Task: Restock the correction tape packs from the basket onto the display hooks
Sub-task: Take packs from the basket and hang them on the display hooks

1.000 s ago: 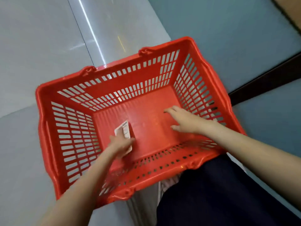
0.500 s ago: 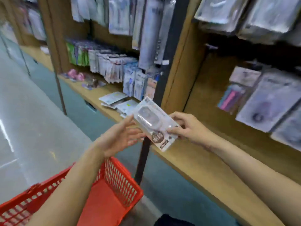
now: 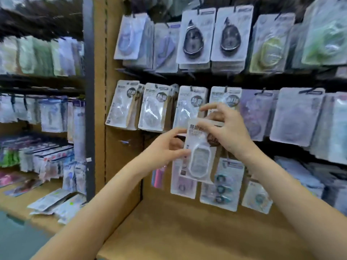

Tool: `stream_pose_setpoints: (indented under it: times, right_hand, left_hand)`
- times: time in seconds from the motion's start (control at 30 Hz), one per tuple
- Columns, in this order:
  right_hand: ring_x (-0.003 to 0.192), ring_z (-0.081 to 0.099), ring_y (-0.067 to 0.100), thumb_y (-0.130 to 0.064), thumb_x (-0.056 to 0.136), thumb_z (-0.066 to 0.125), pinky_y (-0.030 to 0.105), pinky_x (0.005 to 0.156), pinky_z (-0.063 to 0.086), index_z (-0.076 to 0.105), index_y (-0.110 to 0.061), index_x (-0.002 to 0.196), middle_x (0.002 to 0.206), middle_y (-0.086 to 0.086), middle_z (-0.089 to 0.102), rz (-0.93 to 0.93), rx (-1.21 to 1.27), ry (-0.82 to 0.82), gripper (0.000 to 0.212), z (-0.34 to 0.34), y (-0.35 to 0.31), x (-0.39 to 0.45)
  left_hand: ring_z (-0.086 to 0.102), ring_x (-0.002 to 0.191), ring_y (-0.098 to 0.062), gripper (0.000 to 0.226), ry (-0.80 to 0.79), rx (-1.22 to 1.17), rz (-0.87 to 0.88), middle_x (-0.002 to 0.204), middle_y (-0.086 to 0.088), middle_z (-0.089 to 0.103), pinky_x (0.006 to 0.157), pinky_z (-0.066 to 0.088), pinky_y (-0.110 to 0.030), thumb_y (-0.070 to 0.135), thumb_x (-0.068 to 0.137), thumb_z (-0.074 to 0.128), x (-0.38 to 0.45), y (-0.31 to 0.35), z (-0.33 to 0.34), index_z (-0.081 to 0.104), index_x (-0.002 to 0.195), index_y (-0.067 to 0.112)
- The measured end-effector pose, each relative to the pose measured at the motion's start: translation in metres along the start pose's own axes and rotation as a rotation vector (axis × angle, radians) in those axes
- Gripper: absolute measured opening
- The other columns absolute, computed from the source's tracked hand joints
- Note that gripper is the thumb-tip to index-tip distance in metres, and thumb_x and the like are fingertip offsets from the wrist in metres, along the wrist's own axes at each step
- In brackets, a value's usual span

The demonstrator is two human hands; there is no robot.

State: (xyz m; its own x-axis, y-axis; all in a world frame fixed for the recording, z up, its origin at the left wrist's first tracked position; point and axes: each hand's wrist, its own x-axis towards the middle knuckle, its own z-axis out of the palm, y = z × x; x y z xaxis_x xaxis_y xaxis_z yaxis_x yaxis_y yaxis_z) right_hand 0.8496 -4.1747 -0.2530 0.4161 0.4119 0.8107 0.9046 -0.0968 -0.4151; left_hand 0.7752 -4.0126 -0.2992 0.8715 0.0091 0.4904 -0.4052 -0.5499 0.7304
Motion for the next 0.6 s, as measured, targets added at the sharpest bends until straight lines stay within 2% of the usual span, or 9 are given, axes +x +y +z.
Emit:
stream_pose_setpoints:
  times: [0.07,0.13,0.2,0.3,0.37,0.43,0.5,0.6]
  right_hand:
    - [0.067,0.061,0.006,-0.013,0.079,0.073,0.018,0.064,0.046,0.059,-0.024,0.093,0.068,-0.003,0.063,0.040,0.065,0.093,0.022,-0.012,0.009,0.003]
    - [0.072,0.063,0.003,-0.014,0.079,0.073,0.019,0.067,0.050,0.058,-0.028,0.092,0.081,-0.001,0.067,0.125,0.139,0.158,0.024,-0.022,0.022,0.002]
    - [0.077,0.065,0.000,-0.011,0.080,0.072,0.017,0.065,0.053,0.055,-0.025,0.101,0.094,-0.001,0.067,0.191,0.223,0.170,0.030,-0.029,0.034,0.000]
    - [0.094,0.066,0.007,-0.003,0.082,0.067,0.021,0.076,0.055,0.051,-0.026,0.110,0.112,0.002,0.065,0.179,0.259,0.170,0.039,-0.033,0.047,0.007]
    - [0.103,0.063,0.014,-0.004,0.085,0.063,0.031,0.085,0.054,0.054,-0.031,0.106,0.113,-0.002,0.063,0.128,0.171,0.233,0.036,-0.034,0.051,0.021]
    - [0.106,0.060,0.015,-0.007,0.087,0.058,0.038,0.093,0.051,0.059,-0.030,0.109,0.114,-0.004,0.063,0.103,0.064,0.292,0.031,-0.035,0.052,0.040]
    - [0.109,0.057,0.015,-0.008,0.090,0.055,0.034,0.097,0.047,0.060,-0.021,0.117,0.117,-0.001,0.063,0.107,0.005,0.314,0.031,-0.035,0.051,0.057]
    - [0.109,0.054,0.011,-0.007,0.091,0.054,0.021,0.095,0.041,0.059,-0.016,0.121,0.121,0.000,0.059,0.089,-0.110,0.326,0.033,-0.035,0.052,0.071]
  left_hand:
    - [0.067,0.081,-0.017,0.041,0.021,-0.083,0.012,0.088,-0.011,0.070,0.067,0.052,-0.019,0.008,0.087,0.063,0.014,0.010,0.008,0.050,0.124,0.020]
    - [0.066,0.076,-0.016,0.038,0.015,-0.119,0.027,0.083,-0.009,0.069,0.065,0.052,-0.020,0.004,0.087,0.061,0.025,0.015,0.017,0.051,0.120,0.020]
    - [0.065,0.075,-0.017,0.041,0.029,-0.140,0.019,0.085,-0.013,0.069,0.065,0.054,-0.022,0.004,0.087,0.061,0.033,0.017,0.022,0.047,0.120,0.022]
    - [0.066,0.078,-0.022,0.050,0.115,-0.150,0.052,0.089,-0.014,0.069,0.071,0.054,-0.028,0.007,0.087,0.061,0.049,0.021,0.026,0.042,0.128,0.028]
    - [0.066,0.079,-0.020,0.055,0.222,-0.078,0.104,0.090,-0.011,0.066,0.076,0.055,-0.032,0.008,0.088,0.060,0.065,0.026,0.030,0.038,0.134,0.030]
    - [0.063,0.080,-0.018,0.055,0.300,0.013,0.163,0.098,-0.005,0.060,0.075,0.056,-0.032,0.008,0.090,0.056,0.080,0.033,0.033,0.037,0.135,0.032]
    - [0.059,0.087,-0.016,0.053,0.301,0.095,0.180,0.107,-0.001,0.053,0.072,0.054,-0.027,0.007,0.091,0.052,0.089,0.038,0.034,0.038,0.136,0.031]
    - [0.055,0.083,-0.012,0.052,0.208,0.091,0.090,0.113,-0.003,0.050,0.067,0.051,-0.022,0.008,0.091,0.052,0.095,0.034,0.035,0.037,0.137,0.027]
